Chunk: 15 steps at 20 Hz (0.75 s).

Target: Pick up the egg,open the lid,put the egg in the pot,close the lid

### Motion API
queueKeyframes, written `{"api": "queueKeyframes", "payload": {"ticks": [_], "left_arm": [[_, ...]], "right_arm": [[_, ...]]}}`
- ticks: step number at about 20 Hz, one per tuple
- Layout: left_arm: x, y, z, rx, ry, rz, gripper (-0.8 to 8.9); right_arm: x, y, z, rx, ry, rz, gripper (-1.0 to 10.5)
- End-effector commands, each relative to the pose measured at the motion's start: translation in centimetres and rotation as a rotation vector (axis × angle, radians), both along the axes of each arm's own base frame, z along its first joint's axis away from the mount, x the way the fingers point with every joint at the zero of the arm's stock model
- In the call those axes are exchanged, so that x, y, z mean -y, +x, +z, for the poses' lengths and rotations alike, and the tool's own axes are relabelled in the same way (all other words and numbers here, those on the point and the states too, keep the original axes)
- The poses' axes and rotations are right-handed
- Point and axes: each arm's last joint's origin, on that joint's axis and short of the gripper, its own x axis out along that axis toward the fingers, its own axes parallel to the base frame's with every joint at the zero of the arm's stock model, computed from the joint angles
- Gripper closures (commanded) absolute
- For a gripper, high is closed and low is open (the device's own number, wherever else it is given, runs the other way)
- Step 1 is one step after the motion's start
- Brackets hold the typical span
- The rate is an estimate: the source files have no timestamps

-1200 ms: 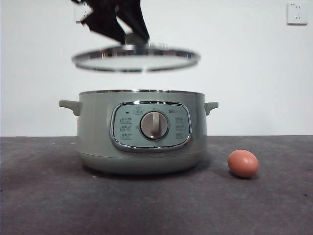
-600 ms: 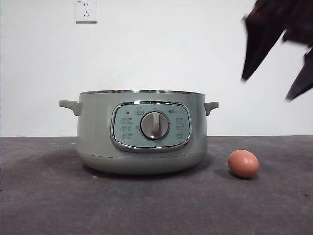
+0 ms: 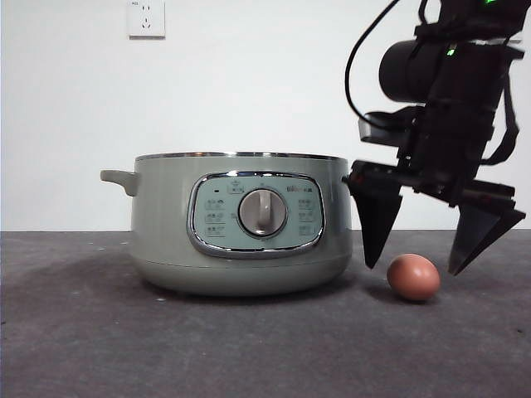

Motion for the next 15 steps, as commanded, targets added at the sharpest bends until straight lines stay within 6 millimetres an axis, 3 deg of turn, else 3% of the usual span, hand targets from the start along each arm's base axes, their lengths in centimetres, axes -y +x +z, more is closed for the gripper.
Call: {"api": "queueKeyframes", "payload": {"ticks": [1,3,7,10,15], "left_arm": [[-0.2,-0.6,0.7,0.059,-0.026,-0.002,8.22],[-0.2,-0.6,0.7,0.061,-0.026,-0.002,8.22],[-0.2,-0.6,0.7,0.061,-0.026,-0.001,8.22],[-0.2,-0.6,0.7,0.061,-0.026,-0.001,8.22],[-0.2,-0.6,0.7,0.061,-0.026,-0.001,8.22]], "right_arm": [[-0.2,0.4,-0.9,-0.009,-0.008,-0.029,4.3],[-0.2,0.6,-1.5,-0.025,-0.022,-0.034,5.1],[-0.3,0.7,-2.1,-0.04,-0.029,-0.03,8.0],[-0.3,0.7,-2.0,-0.032,-0.027,-0.023,9.6],[0.0,0.2,-1.2,-0.04,-0.033,-0.015,9.6]]}}
